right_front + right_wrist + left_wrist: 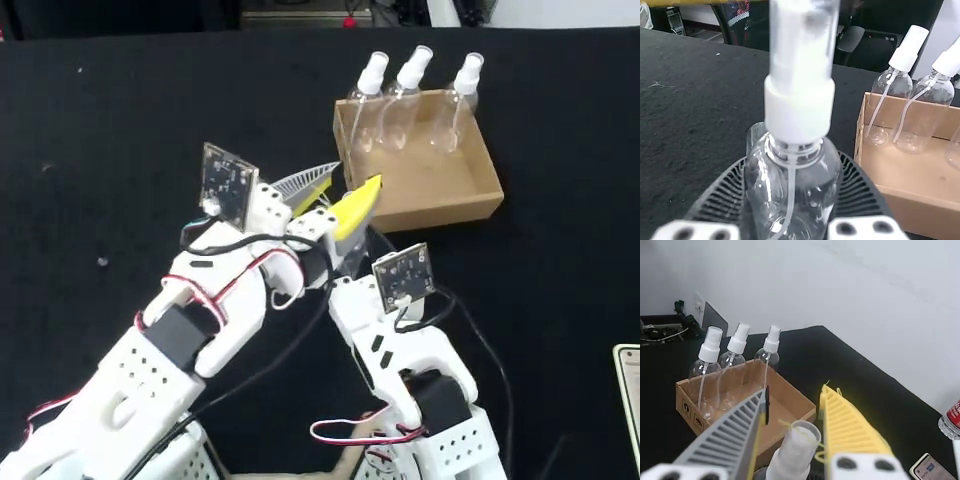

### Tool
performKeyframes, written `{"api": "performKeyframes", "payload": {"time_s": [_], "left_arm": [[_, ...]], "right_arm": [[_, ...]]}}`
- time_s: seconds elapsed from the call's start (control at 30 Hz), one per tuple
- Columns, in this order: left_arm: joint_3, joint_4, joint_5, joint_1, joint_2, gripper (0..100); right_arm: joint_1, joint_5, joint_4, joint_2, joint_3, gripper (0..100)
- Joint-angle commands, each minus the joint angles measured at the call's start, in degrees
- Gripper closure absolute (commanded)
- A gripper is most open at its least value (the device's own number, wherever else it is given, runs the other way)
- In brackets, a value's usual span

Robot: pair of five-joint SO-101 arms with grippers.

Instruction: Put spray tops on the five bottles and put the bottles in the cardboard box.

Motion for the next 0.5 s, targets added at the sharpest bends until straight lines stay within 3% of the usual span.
{"api": "performKeyframes", "payload": {"time_s": [0.0,0.23,0.47], "left_arm": [[-0.75,2.81,-0.35,-1.89,-5.27,83],[4.18,3.87,-0.35,-9.36,-12.57,83],[9.80,3.96,-0.35,-21.49,-19.78,83]], "right_arm": [[-0.62,-0.44,-1.41,-5.93,-0.31,92.4],[-0.62,-0.44,-1.49,-5.93,0.22,92.4],[-0.35,-0.44,-1.41,-5.93,0.31,92.4]]}}
